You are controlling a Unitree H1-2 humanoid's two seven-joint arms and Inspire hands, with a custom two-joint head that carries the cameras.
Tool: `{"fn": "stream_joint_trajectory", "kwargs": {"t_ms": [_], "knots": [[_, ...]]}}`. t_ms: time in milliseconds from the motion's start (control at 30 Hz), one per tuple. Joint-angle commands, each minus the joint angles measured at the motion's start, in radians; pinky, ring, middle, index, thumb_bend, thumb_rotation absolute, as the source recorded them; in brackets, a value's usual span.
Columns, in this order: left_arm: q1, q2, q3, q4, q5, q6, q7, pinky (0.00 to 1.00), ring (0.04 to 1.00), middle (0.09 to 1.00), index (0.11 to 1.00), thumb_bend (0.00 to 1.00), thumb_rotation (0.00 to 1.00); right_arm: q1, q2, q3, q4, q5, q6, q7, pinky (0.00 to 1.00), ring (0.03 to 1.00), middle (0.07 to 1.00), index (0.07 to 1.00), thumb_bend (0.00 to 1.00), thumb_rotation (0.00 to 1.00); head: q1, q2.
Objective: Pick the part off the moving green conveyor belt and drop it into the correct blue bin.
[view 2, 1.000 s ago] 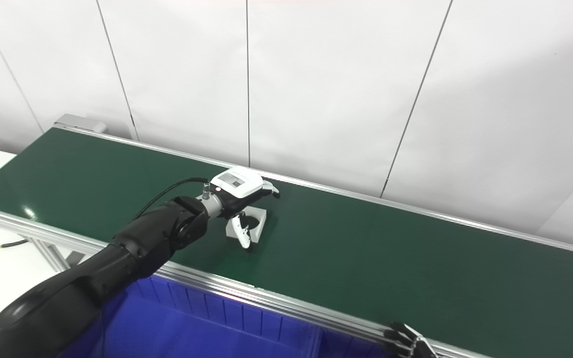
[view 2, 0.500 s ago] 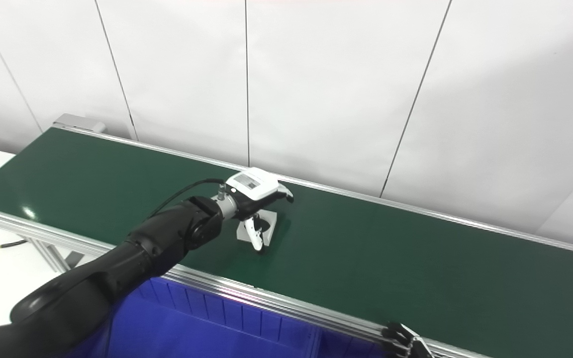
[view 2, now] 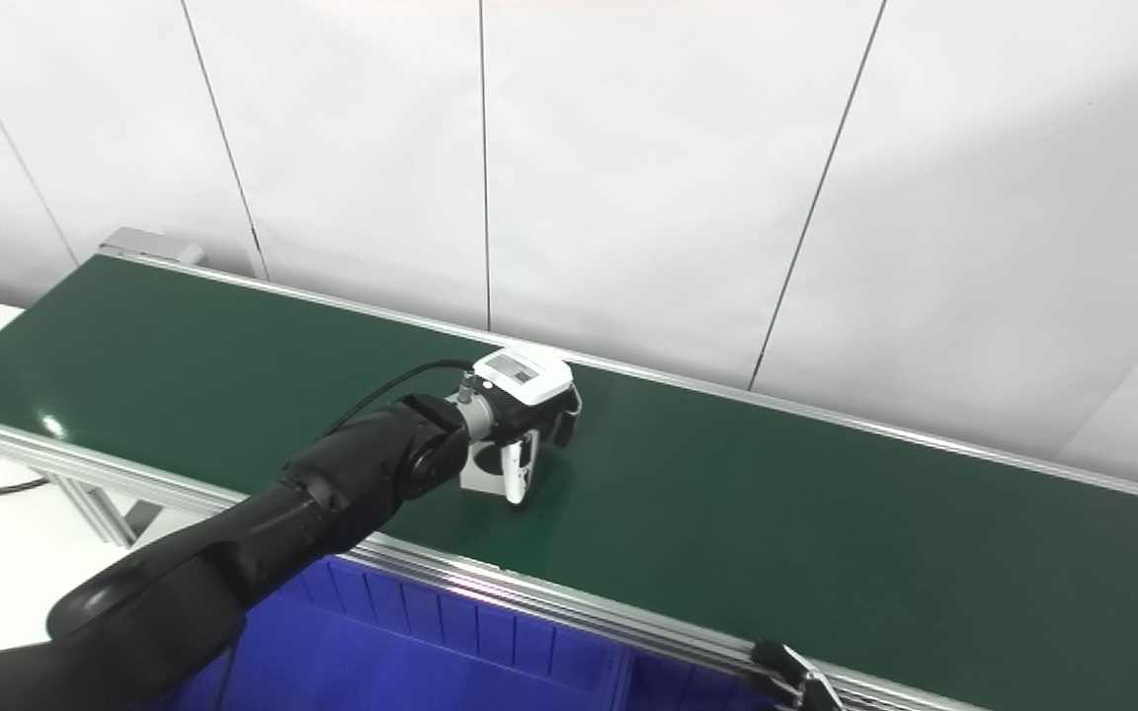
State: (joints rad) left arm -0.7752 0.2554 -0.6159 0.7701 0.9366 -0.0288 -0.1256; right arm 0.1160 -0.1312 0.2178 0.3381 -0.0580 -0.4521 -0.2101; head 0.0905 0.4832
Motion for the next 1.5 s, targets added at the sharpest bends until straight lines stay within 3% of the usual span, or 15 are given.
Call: {"fn": "stream_joint_trajectory", "kwargs": {"t_ms": [0, 367, 433, 633, 767, 967, 1167, 1267, 1467], "knots": [[-0.039, 0.030, 0.006, -0.023, 0.008, 0.038, -0.012, 0.25, 0.377, 0.470, 0.531, 0.50, 0.00, -0.001, 0.004, 0.010, -0.019, -0.006, -0.018, 0.016, 0.58, 0.688, 0.801, 0.742, 0.96, 0.25, 0.000, 0.002], [-0.034, 0.040, 0.015, -0.046, -0.011, 0.017, 0.004, 0.26, 0.380, 0.476, 0.523, 0.50, 0.00, 0.003, 0.003, 0.010, -0.021, -0.007, -0.018, 0.011, 0.59, 0.693, 0.806, 0.747, 0.95, 0.26, 0.003, 0.006], [-0.036, 0.041, 0.019, -0.048, -0.016, 0.017, -0.004, 0.29, 0.396, 0.507, 0.514, 0.50, 0.00, 0.003, 0.005, 0.009, -0.021, -0.004, -0.018, 0.012, 0.60, 0.693, 0.805, 0.747, 0.95, 0.26, 0.004, 0.006], [-0.030, 0.050, 0.025, -0.112, -0.025, 0.031, -0.043, 0.31, 0.400, 0.491, 0.517, 0.50, 0.00, 0.004, 0.004, 0.012, -0.023, -0.007, -0.018, 0.011, 0.60, 0.696, 0.809, 0.746, 0.95, 0.26, 0.004, 0.007], [0.001, 0.066, 0.052, -0.302, -0.051, 0.054, -0.130, 0.28, 0.385, 0.466, 0.526, 0.50, 0.00, 0.002, 0.003, 0.007, -0.024, 0.003, -0.018, 0.025, 0.60, 0.701, 0.811, 0.749, 0.94, 0.25, 0.022, 0.020], [0.066, 0.079, 0.091, -0.607, -0.066, 0.170, -0.321, 0.32, 0.396, 0.488, 0.513, 0.50, 0.00, -0.012, -0.004, 0.004, -0.016, 0.007, -0.018, 0.032, 0.60, 0.706, 0.815, 0.758, 0.93, 0.25, 0.040, 0.044], [0.131, 0.084, 0.138, -0.823, -0.069, 0.268, -0.457, 0.35, 0.416, 0.508, 0.496, 0.50, 0.00, -0.025, 0.002, -0.010, -0.021, 0.024, -0.018, 0.064, 0.61, 0.714, 0.818, 0.753, 0.93, 0.23, 0.047, 0.076], [0.172, 0.090, 0.156, -0.918, -0.074, 0.292, -0.505, 0.34, 0.402, 0.496, 0.510, 0.50, 0.00, -0.025, 0.006, -0.021, -0.037, 0.029, -0.018, 0.077, 0.59, 0.706, 0.812, 0.752, 0.93, 0.23, 0.050, 0.097], [0.273, 0.096, 0.183, -1.074, -0.080, 0.324, -0.564, 0.27, 0.367, 0.460, 0.539, 0.50, 0.00, -0.019, 0.015, -0.054, -0.082, 0.040, -0.018, 0.119, 0.60, 0.706, 0.812, 0.752, 0.92, 0.21, 0.055, 0.177]]}}
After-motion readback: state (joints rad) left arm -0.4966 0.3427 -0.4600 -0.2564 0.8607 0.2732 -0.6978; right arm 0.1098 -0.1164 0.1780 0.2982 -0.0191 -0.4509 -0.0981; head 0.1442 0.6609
